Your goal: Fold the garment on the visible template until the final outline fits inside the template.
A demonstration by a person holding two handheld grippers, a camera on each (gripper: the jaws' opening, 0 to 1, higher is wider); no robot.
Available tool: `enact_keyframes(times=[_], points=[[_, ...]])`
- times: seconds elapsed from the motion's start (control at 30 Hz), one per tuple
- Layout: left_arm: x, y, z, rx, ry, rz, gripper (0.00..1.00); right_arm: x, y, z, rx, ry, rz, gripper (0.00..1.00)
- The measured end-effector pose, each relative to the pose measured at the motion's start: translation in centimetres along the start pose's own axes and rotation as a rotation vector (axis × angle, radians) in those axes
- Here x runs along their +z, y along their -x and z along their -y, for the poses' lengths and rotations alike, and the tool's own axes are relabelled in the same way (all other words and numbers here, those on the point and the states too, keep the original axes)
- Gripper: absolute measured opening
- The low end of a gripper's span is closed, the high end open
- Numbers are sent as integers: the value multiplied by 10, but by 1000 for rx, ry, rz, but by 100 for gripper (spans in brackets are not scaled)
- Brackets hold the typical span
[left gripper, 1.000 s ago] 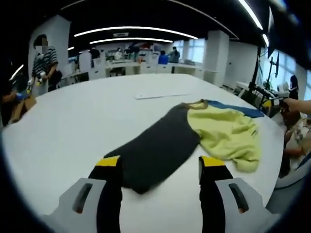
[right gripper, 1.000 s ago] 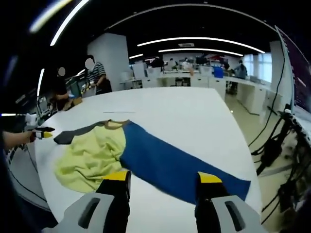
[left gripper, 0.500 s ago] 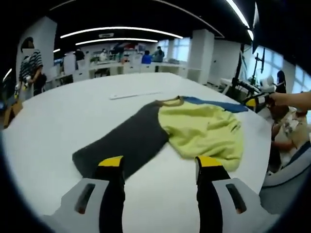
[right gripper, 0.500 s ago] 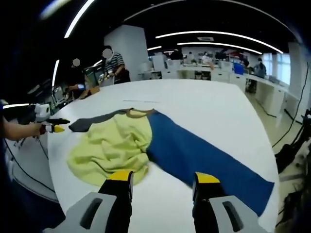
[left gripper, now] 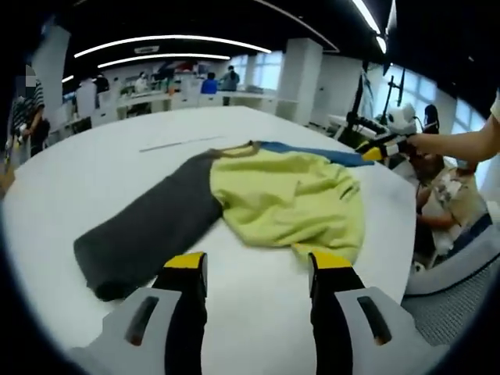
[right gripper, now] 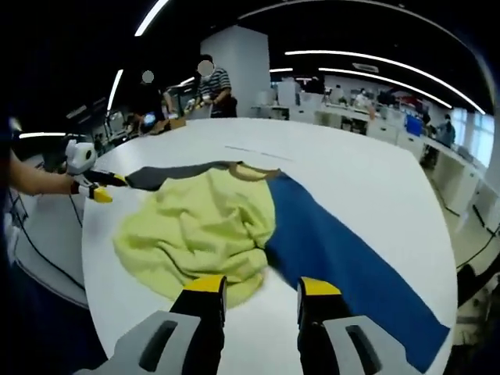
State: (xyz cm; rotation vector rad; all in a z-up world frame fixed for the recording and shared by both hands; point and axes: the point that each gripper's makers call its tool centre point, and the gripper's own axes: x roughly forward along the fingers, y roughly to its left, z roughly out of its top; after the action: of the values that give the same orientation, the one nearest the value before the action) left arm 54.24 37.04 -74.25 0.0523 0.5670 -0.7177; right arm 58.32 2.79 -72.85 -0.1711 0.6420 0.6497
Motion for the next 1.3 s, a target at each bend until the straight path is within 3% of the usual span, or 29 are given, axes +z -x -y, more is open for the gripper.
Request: enact_keyframes(times=[0.27, 0.43, 0.87, 1.3], points=[[-5, -16, 17, -50, -22, -29, 47, -2, -14, -3, 24, 42, -36, 29], [-7, -23, 24, -72, -19, -39, 43, -8, -21, -3, 37, 129, -74, 19], [-18, -37, 40, -137, -26, -87, 28, -27, -36, 0, 85, 271, -163, 19], [-24, -49, 49, -168, -37, -114, 23, -29, -49, 2, 138, 341, -208, 14]])
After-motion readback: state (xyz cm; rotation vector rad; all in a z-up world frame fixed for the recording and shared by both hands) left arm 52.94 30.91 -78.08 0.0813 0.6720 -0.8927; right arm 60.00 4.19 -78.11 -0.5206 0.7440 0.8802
